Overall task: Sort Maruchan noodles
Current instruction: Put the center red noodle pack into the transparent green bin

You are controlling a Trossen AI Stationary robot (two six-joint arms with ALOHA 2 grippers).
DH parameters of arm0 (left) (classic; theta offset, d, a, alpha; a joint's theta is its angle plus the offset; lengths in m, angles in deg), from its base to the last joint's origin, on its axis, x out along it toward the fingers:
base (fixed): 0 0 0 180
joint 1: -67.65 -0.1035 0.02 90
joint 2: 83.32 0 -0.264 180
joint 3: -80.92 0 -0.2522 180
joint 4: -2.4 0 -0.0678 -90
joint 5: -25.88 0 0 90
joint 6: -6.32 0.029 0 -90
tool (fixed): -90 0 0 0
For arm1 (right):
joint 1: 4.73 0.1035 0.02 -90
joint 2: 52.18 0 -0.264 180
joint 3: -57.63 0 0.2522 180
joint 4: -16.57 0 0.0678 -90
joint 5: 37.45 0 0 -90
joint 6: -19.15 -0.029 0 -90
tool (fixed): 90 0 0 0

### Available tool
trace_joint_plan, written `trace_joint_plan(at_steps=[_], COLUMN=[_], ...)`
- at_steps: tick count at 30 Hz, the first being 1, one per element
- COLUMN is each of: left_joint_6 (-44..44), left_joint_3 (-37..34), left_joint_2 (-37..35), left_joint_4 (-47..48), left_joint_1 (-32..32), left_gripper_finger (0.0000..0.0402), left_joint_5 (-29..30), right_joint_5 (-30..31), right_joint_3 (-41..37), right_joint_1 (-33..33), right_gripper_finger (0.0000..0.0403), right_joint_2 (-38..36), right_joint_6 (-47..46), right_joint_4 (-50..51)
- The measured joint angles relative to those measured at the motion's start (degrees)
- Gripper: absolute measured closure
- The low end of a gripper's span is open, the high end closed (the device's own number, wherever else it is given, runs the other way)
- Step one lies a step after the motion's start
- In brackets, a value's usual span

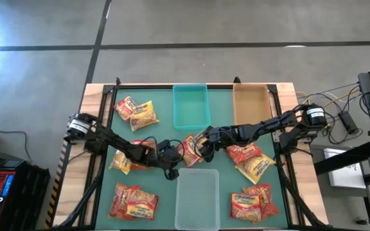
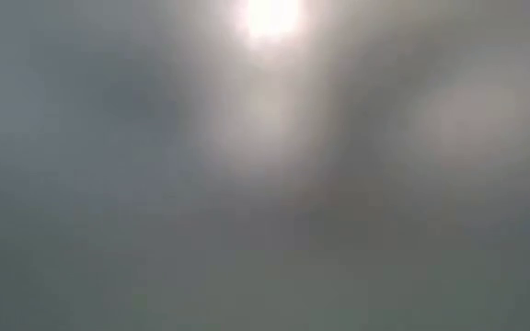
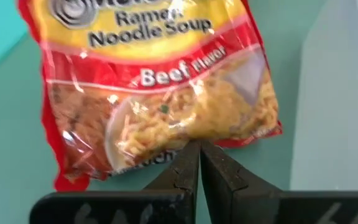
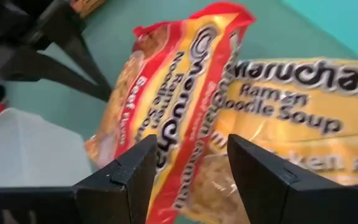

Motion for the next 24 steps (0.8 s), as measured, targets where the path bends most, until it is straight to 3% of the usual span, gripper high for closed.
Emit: trace_joint_plan(at_steps=[10, 24], left_joint_6=[-0.4, -3.4], left_joint_3=[1.4, 1.5], left_joint_2=[0.1, 4.0], left_joint_4=[-0.4, -3.4], left_joint_1=[-0.3, -1.2], left_gripper_finger=[0.0402, 0.0402], left_joint_5=[10.0, 11.7], right_joint_5=[-0.8, -0.7], right_joint_3=[0.0, 0.0], right_joint_1=[-0.2, -0.2], right_gripper_finger=[0.0216, 0.0216], right_joint_2=[0.0, 2.4], right_joint_6=[3.5, 4.1], right_joint_4=[-0.2, -1.0])
